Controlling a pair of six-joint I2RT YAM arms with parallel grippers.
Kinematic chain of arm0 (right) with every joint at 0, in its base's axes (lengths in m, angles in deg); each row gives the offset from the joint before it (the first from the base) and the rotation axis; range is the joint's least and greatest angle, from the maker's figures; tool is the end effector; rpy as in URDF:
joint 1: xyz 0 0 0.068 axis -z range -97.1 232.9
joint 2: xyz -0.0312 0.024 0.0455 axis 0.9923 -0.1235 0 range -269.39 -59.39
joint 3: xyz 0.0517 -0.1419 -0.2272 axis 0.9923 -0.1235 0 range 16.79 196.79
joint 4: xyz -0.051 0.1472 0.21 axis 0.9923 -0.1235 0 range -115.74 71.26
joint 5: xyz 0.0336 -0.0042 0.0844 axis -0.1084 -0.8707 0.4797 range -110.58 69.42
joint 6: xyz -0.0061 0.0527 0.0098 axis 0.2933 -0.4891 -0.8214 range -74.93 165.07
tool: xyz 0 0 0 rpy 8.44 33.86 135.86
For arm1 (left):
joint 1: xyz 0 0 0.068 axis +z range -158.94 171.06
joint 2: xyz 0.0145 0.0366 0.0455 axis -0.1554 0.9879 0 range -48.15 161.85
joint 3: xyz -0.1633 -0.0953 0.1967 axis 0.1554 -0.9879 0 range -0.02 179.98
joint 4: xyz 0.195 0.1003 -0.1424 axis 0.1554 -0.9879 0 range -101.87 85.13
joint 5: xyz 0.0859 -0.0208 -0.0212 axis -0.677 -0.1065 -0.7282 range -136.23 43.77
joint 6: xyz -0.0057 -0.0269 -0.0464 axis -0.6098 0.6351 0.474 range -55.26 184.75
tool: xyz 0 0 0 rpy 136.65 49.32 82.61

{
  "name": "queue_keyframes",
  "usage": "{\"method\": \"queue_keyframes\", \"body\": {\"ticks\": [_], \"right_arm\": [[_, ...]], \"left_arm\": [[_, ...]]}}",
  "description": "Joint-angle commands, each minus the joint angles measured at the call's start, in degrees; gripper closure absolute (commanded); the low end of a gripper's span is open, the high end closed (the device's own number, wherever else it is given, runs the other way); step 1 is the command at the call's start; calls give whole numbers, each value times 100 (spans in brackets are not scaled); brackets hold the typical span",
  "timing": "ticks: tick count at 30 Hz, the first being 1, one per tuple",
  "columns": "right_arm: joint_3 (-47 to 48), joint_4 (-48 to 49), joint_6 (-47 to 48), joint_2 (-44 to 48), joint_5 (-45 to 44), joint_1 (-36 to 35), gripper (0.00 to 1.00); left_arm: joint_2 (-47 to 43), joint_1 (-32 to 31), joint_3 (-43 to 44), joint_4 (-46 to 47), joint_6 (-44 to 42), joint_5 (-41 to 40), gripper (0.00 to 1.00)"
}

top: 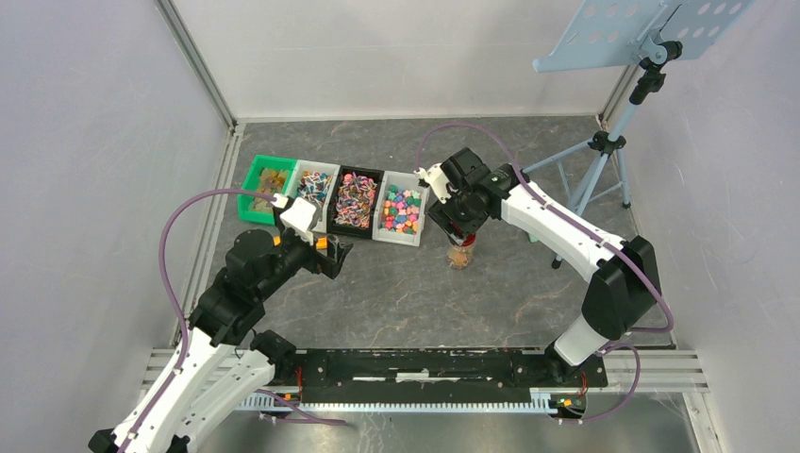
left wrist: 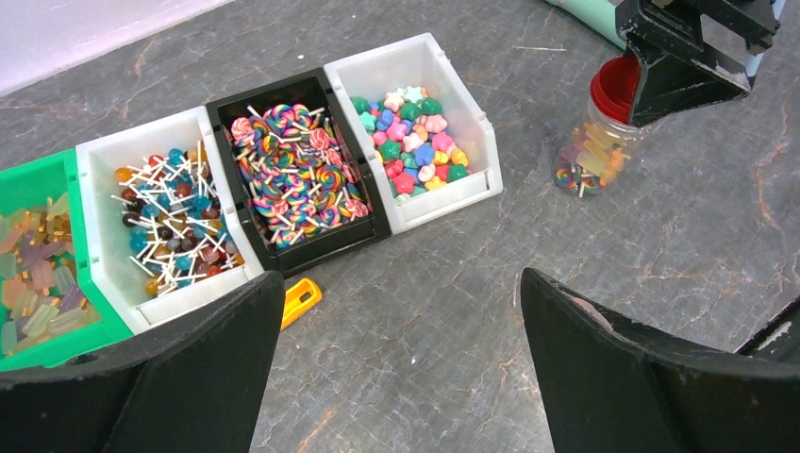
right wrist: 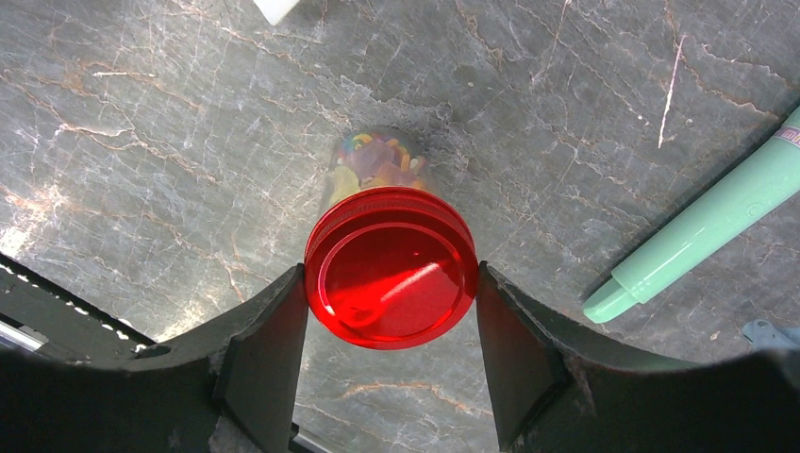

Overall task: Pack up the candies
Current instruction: Close the bottle lid on the packing bottle.

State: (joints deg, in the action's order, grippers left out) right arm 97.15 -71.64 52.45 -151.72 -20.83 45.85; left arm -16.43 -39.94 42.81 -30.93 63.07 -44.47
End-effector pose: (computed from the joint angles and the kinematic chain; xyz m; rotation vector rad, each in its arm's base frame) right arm 0.2629 0.1984 0.2858 -1.0245 2.5119 0.1490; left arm 0.1110 -0.0679 0.3302 0.5411 1.7681 -0.3870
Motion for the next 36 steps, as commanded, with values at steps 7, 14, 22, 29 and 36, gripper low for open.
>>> {"method": "queue_keyframes", "body": {"ticks": [7,14,22,29,36], "right_arm": [[80,-288,86,125,-452,11,52],[-280,186,114,232,-232,7,45],[-178,341,73,358,-134,14,17],[-86,651,28,764,-122,13,2],[-1350,2263,-294,1848,-243,101,2]], "left_arm": [[-70,-11,10,182,-230,-137,0],[-25,-14,23,178,-222,-98,0],[-7,-11,-18,215,-166,-154,0],[-36,-16,-287,934,667,-533,0],[806,-12,-35,1313,1591,657,5]]}}
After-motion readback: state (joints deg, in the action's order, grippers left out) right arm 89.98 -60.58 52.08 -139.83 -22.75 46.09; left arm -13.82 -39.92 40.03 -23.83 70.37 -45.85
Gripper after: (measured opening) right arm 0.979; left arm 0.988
